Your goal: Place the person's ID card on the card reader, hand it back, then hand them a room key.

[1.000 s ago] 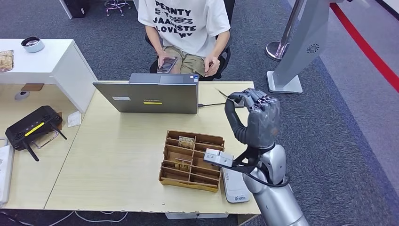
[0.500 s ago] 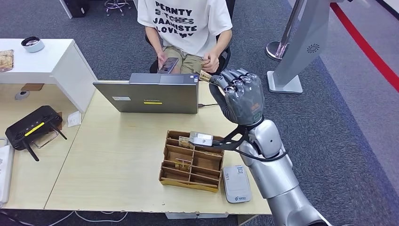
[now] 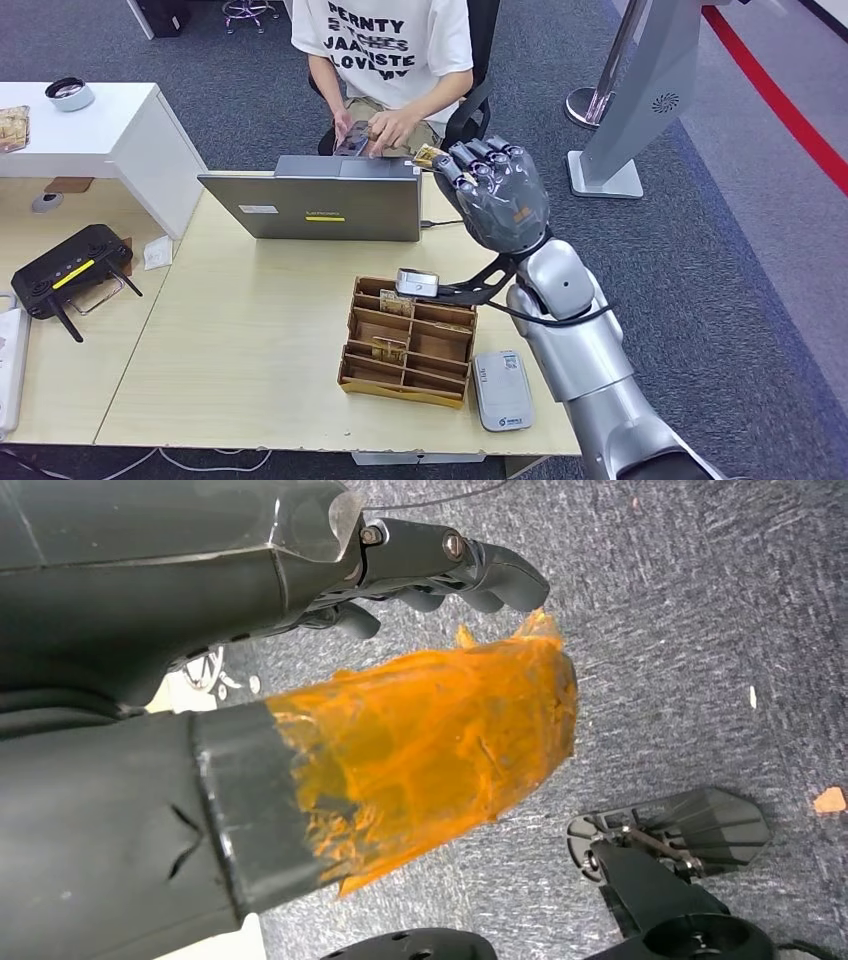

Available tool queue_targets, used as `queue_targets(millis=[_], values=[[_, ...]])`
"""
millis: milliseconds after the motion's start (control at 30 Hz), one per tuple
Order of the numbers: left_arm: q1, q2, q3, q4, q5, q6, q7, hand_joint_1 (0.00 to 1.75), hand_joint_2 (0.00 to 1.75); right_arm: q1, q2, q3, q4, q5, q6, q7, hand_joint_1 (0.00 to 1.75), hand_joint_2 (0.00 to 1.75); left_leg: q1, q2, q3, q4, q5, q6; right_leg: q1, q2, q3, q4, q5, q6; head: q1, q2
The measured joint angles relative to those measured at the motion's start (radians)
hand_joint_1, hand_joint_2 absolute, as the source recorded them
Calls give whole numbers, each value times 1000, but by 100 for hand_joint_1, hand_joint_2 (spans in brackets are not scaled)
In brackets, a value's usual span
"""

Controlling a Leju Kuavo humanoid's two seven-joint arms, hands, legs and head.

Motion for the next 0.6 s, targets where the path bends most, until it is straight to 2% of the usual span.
queue_targets(millis=[600], values=[[-5,0,-21,0,-9,-11,6,0,0,-34,-1,27,70,71,0,78,175,175,0,0,0,0,0,0,0,0,0,0,0,0,0,0]])
